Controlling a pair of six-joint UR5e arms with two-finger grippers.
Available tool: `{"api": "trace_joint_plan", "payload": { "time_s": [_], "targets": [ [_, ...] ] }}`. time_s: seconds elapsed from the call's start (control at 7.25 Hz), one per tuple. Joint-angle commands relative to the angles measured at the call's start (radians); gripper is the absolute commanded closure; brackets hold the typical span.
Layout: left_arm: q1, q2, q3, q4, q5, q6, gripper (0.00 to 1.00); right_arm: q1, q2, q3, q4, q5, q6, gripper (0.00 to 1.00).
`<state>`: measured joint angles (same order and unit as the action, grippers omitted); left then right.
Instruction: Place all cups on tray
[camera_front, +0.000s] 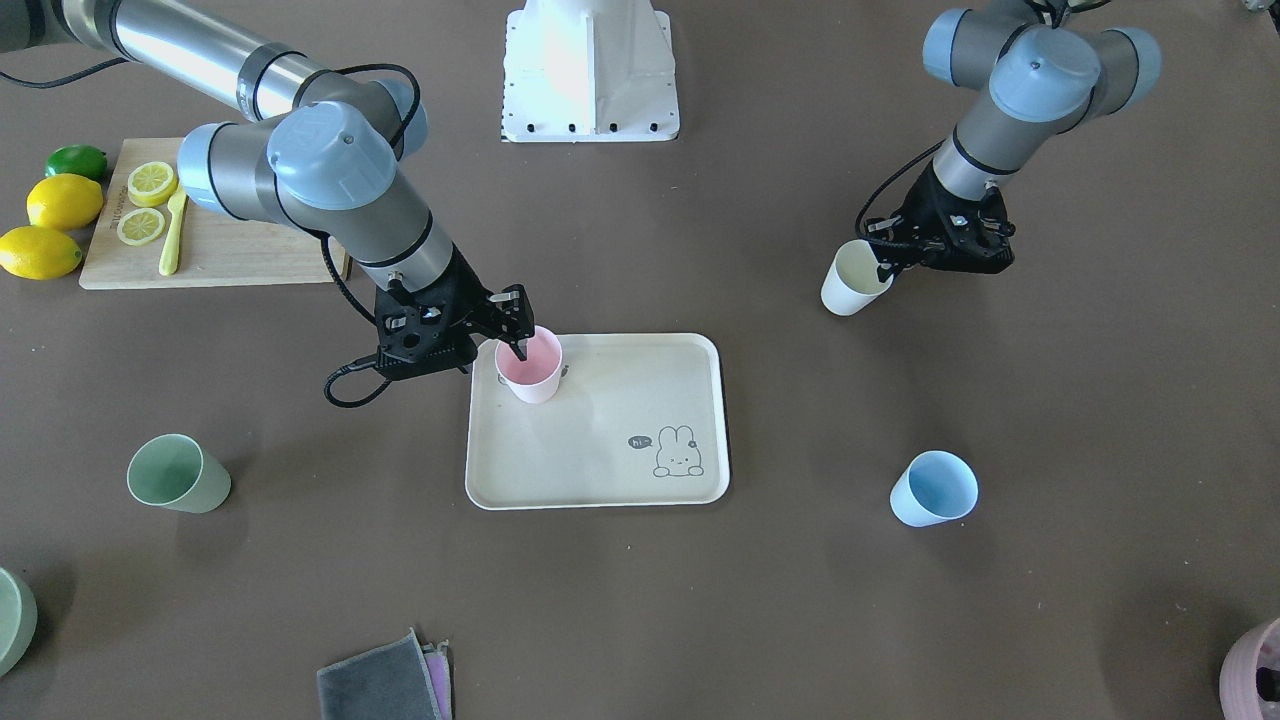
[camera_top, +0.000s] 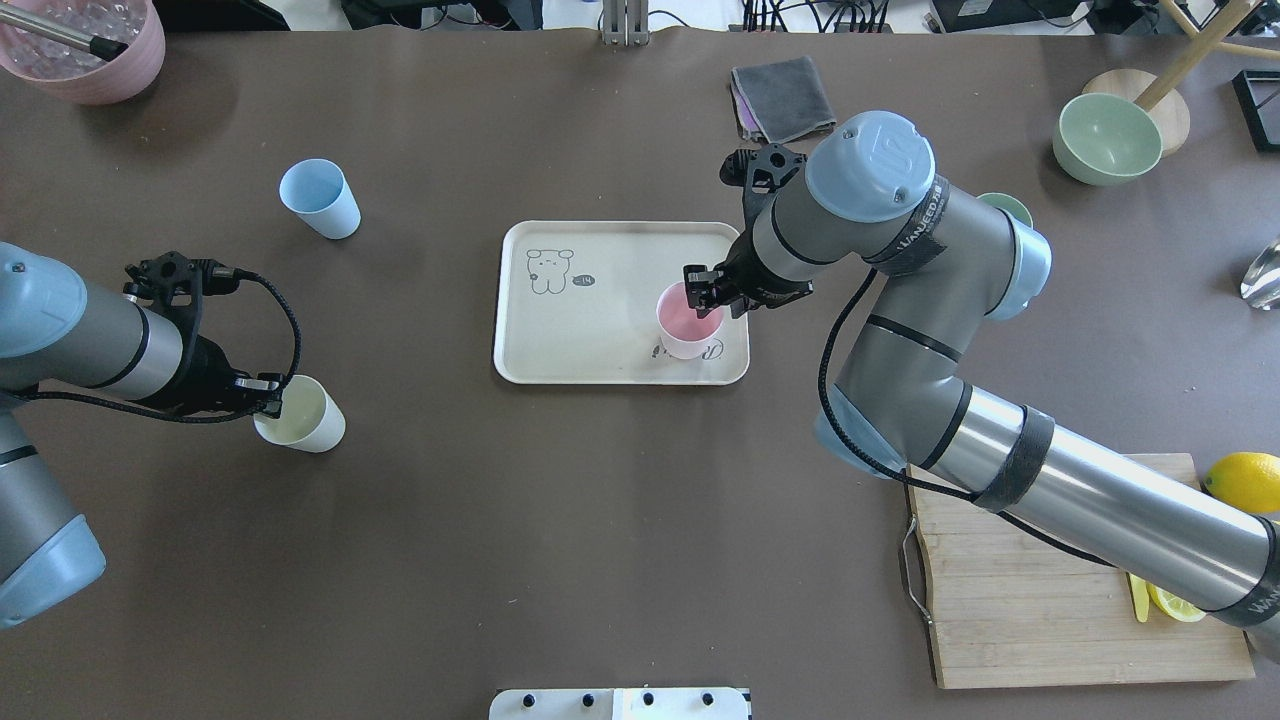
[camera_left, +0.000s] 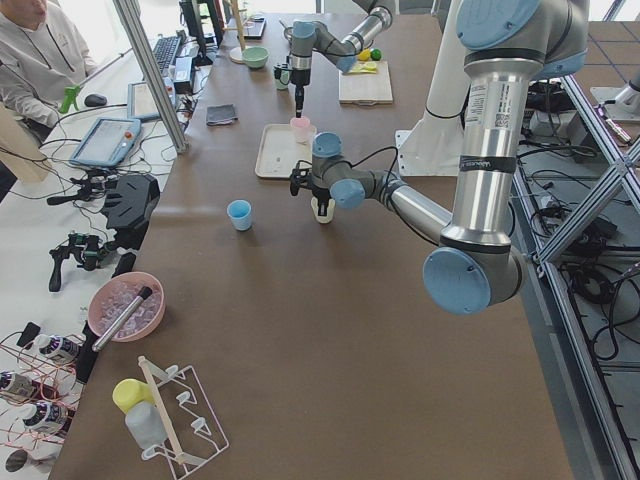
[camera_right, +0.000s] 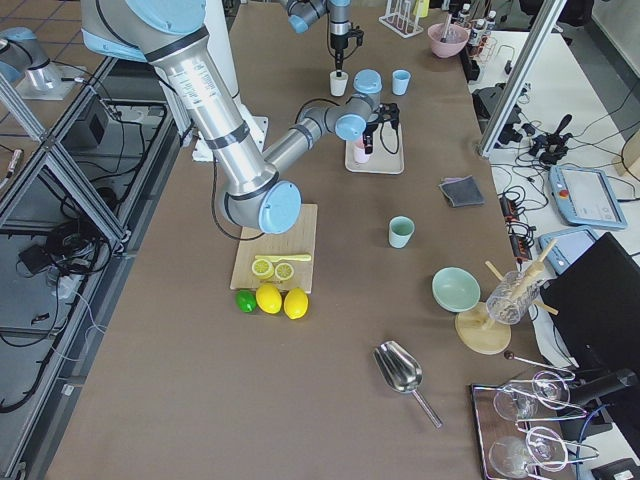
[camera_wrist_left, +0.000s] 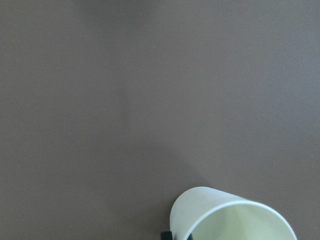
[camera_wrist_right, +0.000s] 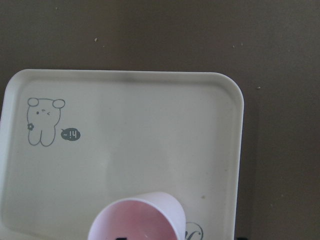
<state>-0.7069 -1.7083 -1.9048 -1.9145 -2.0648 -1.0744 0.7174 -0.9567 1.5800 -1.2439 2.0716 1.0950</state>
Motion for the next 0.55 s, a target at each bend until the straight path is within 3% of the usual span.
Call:
{"api": "trace_joint_plan", "payload": {
  "time_s": [0.0,0.14,0.41],
  "targets": [
    [-0.002,-0.292,0.041,0.264,-0.020,-0.044,1.00,0.133,-0.039,0.085,-0.113,0.123,-0.048,0.00],
    [0.001,-0.418,0.140,0.293,-0.020,-0.073,1.00,0.184,-0.095,0.124,-0.143,0.154,-0.157,0.00],
    [0.006,-0.558,0.336,0.228,0.012,-0.090,1.00,0.278,-0.161,0.106,-0.190,0.154,-0.355,0.00]
  ]
}}
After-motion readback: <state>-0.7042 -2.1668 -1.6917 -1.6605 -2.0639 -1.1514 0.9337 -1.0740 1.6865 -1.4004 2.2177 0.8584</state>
